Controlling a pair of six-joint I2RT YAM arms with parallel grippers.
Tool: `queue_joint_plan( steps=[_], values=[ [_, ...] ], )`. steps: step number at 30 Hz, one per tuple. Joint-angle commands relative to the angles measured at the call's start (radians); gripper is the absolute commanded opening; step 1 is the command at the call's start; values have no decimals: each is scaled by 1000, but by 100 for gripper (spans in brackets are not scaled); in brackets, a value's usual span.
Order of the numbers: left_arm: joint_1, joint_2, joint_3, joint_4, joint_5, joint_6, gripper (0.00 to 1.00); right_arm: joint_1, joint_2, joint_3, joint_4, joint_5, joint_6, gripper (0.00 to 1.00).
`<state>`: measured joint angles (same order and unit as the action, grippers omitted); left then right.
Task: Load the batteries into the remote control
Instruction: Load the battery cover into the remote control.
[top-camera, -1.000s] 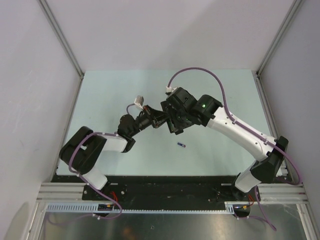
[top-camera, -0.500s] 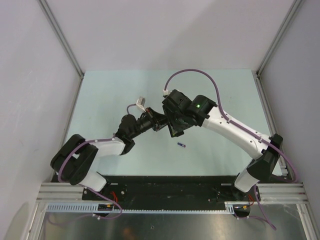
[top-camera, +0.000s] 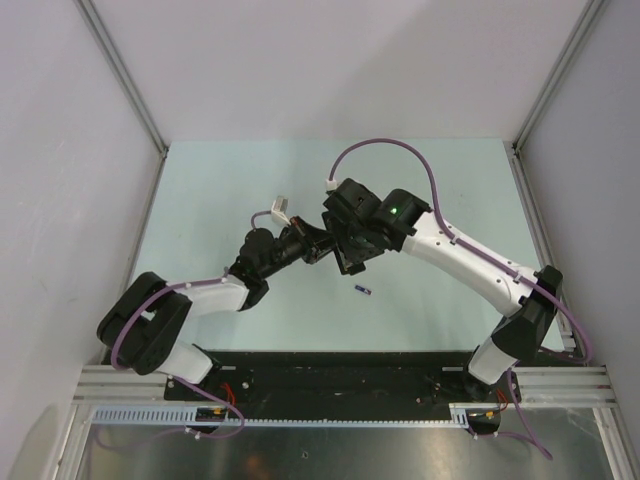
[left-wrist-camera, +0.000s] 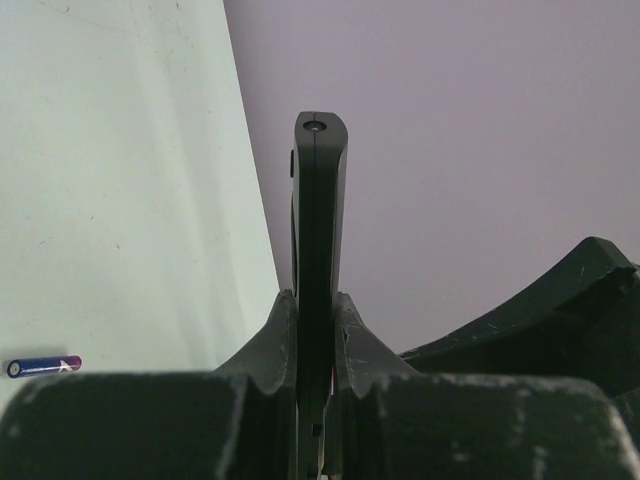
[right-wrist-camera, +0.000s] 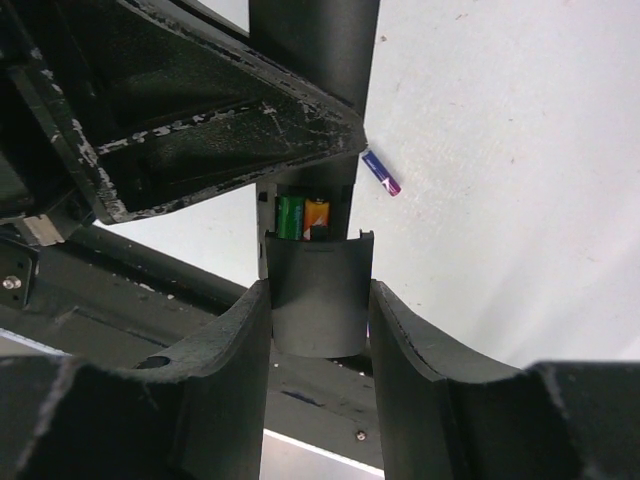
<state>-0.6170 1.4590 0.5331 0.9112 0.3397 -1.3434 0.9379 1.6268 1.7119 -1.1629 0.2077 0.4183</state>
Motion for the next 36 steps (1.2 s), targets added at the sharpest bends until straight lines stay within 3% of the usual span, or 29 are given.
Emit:
queue_joint_plan(
  steps=[1,36],
  values=[
    [-9,-37,24,18,-24,9,0,-1,15,11,35,-36,25,0],
    [-12,-68,27,11,-18,-10,0,-31,21,-61,83,-27,43,0]
  ],
)
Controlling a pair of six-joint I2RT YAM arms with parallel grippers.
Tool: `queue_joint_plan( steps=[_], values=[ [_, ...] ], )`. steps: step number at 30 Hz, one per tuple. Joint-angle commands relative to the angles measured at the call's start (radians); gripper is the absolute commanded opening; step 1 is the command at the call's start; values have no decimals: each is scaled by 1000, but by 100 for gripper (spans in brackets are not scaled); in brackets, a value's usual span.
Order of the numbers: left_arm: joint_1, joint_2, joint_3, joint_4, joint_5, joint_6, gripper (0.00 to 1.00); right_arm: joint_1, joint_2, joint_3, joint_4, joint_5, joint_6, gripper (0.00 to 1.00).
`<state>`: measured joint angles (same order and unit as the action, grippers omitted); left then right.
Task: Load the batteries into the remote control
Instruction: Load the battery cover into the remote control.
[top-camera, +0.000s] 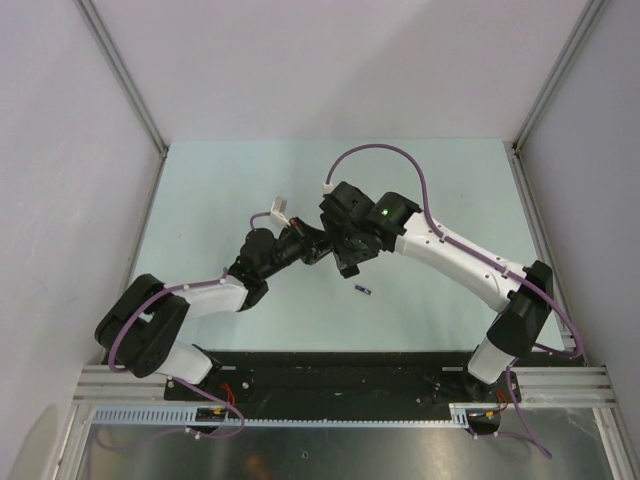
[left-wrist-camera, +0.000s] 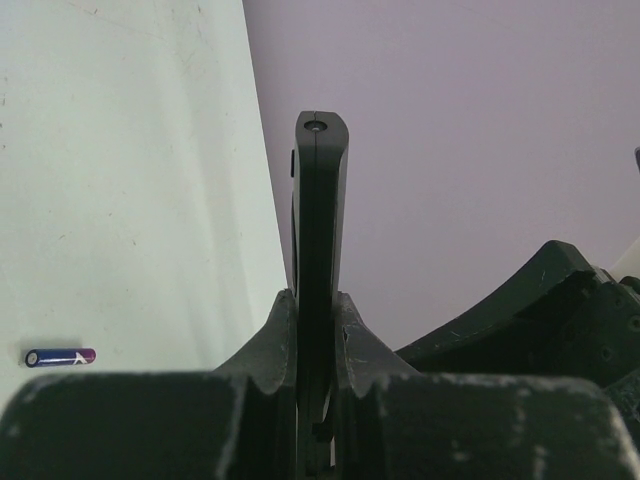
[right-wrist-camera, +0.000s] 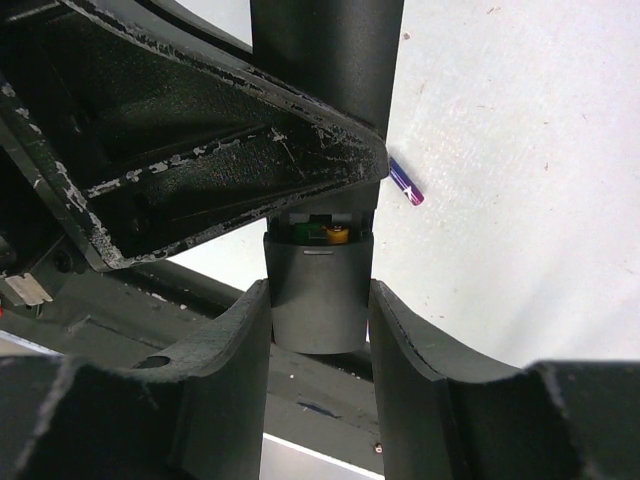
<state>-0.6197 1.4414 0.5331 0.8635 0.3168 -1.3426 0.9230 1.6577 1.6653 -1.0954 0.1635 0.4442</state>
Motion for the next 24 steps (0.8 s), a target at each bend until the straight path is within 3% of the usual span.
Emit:
queue_joint_plan(
  steps=[1,24],
  values=[
    [-9,-50,28,58,5,-13,0,-16,-13,-18,20,13,19,0],
    [-23,-87,27,74,-5,-27,0,-59,-49,-87,86,-44,60,0]
  ],
)
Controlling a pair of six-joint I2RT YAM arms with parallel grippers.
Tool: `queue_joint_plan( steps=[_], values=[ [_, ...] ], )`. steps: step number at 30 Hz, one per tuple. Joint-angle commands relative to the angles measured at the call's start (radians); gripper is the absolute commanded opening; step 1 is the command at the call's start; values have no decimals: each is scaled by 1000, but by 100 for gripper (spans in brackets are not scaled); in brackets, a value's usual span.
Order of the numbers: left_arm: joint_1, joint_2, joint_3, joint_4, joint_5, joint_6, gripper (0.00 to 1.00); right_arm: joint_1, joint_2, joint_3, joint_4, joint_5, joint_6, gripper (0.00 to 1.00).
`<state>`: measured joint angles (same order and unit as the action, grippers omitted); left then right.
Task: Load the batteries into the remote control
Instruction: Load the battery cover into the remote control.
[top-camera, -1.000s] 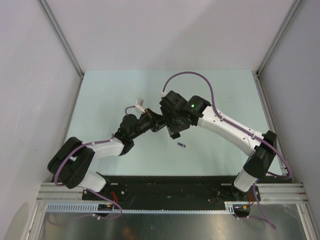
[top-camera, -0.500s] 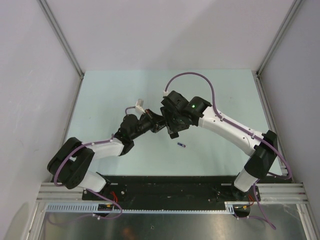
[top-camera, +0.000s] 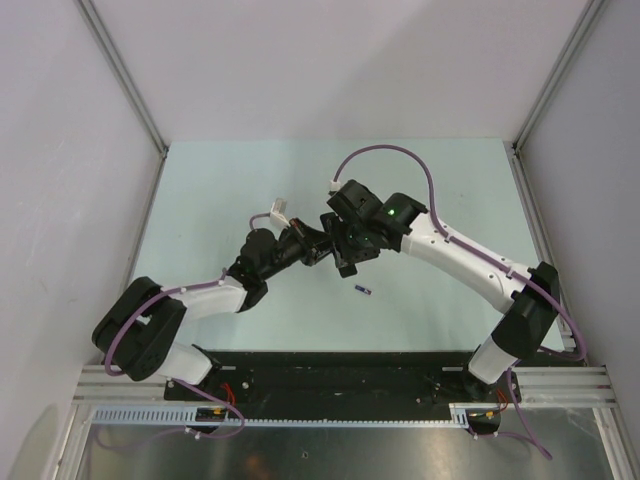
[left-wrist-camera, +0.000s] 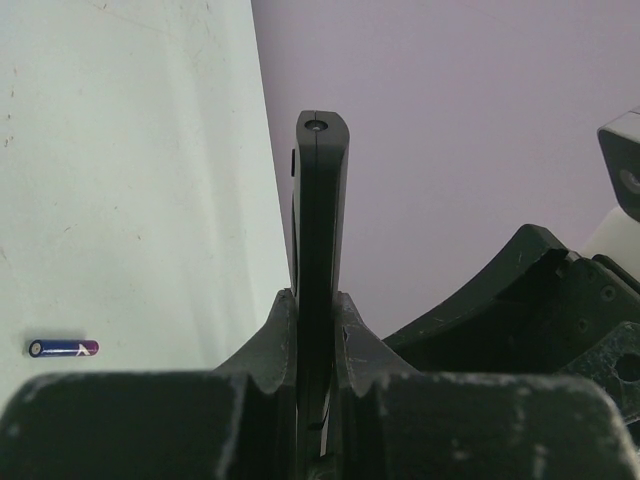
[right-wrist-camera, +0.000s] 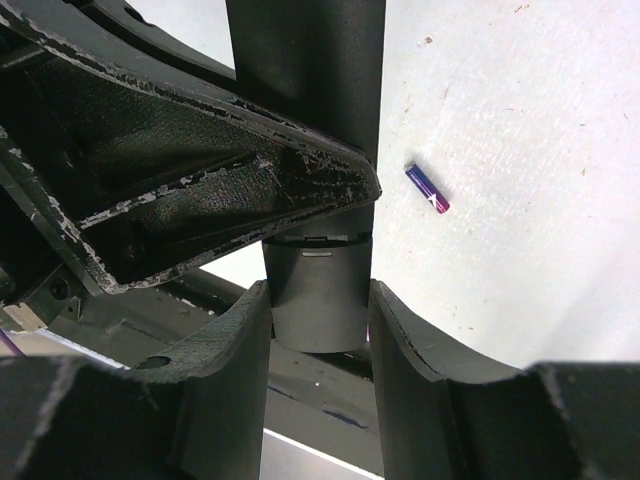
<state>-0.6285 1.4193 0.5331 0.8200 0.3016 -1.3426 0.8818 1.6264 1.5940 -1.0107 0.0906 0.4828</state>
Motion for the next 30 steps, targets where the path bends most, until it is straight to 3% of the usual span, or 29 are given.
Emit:
queue_joint_plan(
  steps=[1,30],
  values=[
    [-16,-66,27,117,11,-29,0,-21,-19,-17,4,28,22,0],
    [-66,-71,21,153,25,-63,0,-69,-2,21,37,20,14,0]
  ],
)
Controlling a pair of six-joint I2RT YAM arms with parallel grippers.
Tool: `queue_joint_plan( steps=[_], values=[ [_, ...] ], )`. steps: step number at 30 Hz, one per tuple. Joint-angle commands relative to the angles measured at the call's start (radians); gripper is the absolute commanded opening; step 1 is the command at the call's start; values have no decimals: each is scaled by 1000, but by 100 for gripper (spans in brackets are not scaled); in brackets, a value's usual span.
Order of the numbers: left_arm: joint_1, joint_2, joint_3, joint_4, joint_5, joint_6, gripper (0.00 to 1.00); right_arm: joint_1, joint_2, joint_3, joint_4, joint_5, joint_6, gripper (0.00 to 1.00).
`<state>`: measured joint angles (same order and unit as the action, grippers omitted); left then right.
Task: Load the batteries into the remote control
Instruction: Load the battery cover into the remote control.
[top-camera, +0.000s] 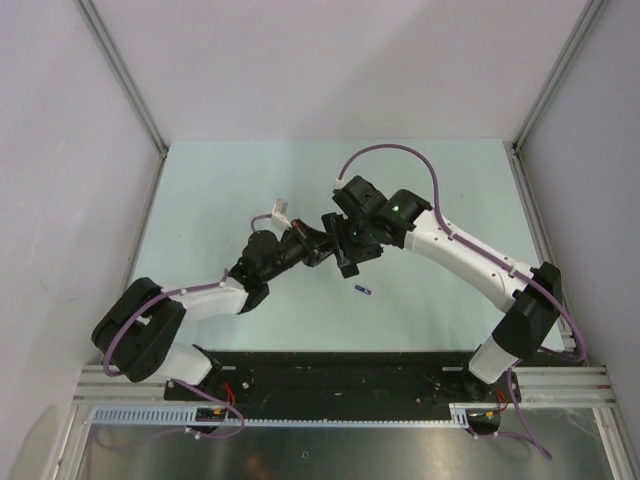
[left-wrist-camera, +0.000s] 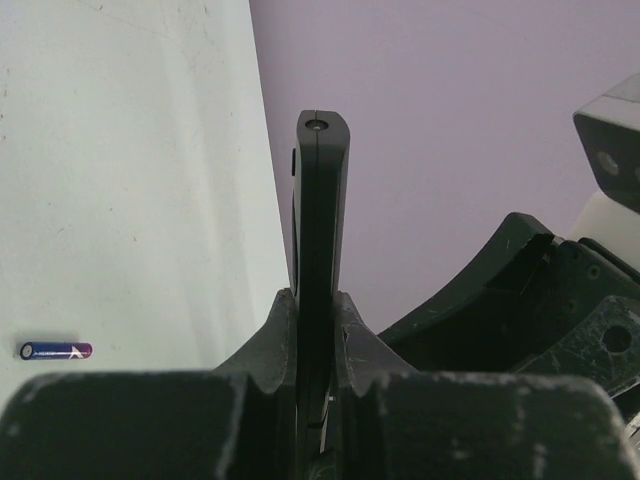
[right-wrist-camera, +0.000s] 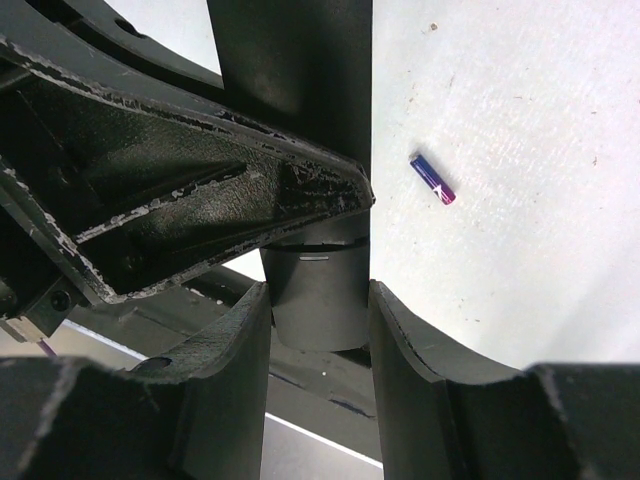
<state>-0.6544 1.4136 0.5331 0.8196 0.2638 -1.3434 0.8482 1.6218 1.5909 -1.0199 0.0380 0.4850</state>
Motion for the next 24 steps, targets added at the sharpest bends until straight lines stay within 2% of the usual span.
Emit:
queue_joint_plan(
  steps=[1,24],
  values=[
    [-42,-65,21,154,63,-62,0,-35,6,30,46,74,9,0],
    [-83,-53,27,165,60,-68,0,-61,46,99,67,80,-6,0]
  ],
)
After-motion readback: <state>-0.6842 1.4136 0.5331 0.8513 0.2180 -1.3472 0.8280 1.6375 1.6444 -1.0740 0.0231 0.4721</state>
